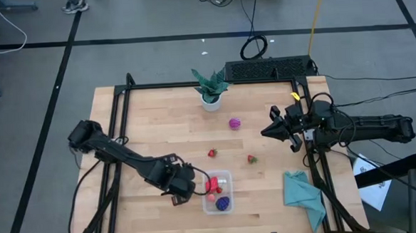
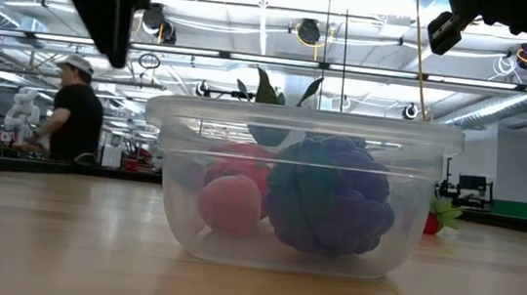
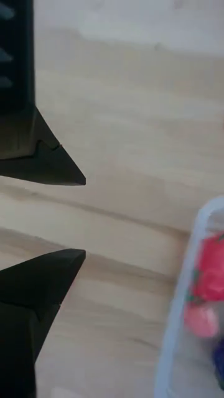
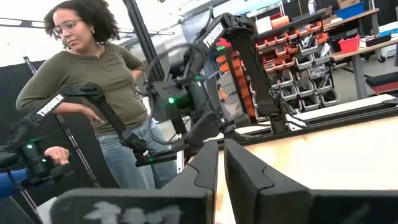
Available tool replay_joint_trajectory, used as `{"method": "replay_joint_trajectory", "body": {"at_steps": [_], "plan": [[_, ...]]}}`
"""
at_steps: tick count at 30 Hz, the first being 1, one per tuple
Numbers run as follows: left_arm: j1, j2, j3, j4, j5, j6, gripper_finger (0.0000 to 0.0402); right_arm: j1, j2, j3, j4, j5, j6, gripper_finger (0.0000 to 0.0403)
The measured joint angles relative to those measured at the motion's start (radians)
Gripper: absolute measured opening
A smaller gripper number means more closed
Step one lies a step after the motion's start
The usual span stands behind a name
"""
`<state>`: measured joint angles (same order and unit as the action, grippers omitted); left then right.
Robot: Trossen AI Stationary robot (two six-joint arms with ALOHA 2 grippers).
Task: Pick and placing Produce into tupperware
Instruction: Put the pink peach into the transparent container
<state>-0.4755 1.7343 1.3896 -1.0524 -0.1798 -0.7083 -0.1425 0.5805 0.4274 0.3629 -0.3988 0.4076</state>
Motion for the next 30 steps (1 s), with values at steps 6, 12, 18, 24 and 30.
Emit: {"method": "replay_joint_trajectory", "body": {"at_steps": [6, 12, 18, 24, 30], "plan": [[-0.036, -0.051, -0.149, 0.102, 0.076, -0.180, 0.0184, 0.000, 0.000, 0.000, 0.004, 0.000, 0.000, 0.0018], [-0.082, -0.045, -0.209, 0.251, 0.133, -0.303, 0.0184, 0.000, 0.000, 0.000, 0.005, 0.001, 0.000, 0.0018], [-0.109, -0.040, -0.226, 0.325, 0.135, -0.376, 0.0184, 0.000, 0.001, 0.000, 0.006, 0.001, 0.000, 0.0018], [-0.125, -0.040, -0.226, 0.322, 0.132, -0.414, 0.0184, 0.000, 0.000, 0.000, 0.005, 0.001, 0.000, 0.0018], [-0.132, -0.040, -0.226, 0.323, 0.125, -0.448, 0.0184, 0.000, 0.001, 0.000, 0.006, 0.001, 0.000, 0.0018]]}}
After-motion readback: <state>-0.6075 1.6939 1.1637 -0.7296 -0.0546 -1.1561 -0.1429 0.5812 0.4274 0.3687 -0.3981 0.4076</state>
